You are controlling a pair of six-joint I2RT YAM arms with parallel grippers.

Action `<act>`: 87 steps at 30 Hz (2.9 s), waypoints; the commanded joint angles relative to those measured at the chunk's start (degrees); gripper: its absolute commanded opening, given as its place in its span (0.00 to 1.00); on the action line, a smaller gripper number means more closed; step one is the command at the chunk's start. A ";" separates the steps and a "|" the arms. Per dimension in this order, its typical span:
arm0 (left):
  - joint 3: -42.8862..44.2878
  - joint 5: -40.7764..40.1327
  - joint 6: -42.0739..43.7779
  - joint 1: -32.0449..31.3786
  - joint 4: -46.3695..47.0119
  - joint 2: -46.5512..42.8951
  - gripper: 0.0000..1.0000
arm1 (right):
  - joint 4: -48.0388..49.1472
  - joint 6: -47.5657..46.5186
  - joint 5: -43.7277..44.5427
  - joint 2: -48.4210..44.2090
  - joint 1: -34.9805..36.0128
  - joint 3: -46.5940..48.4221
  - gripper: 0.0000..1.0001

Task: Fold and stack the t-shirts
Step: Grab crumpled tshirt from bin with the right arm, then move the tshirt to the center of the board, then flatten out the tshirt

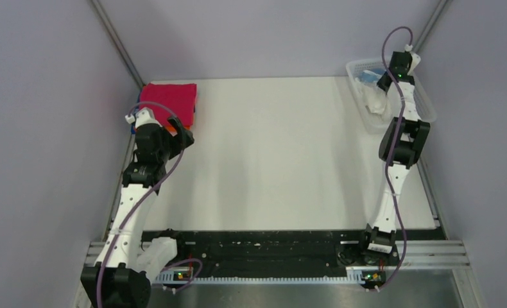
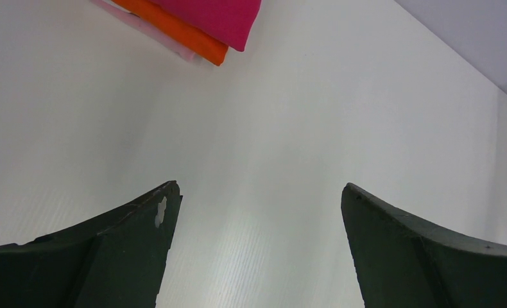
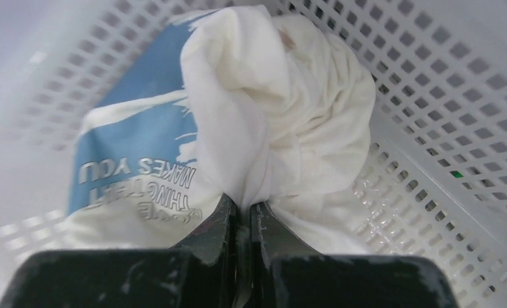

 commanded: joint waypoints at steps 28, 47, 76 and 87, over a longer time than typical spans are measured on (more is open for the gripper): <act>-3.39 2.13 -5.30 0.00 -8.31 -16.21 0.99 | 11.77 -11.39 -24.94 -58.46 28.66 -50.81 0.65; -14.14 18.41 -8.13 -2.18 -6.93 -0.24 0.99 | -3.79 12.31 18.77 -79.77 27.97 -83.64 0.96; 42.02 6.83 0.10 -21.70 -8.37 68.27 0.74 | 4.51 16.94 1.53 -78.35 12.54 -100.54 0.90; 49.76 11.34 -1.22 -23.57 -7.26 76.81 0.15 | 14.59 19.89 0.34 -73.73 12.54 -103.75 0.80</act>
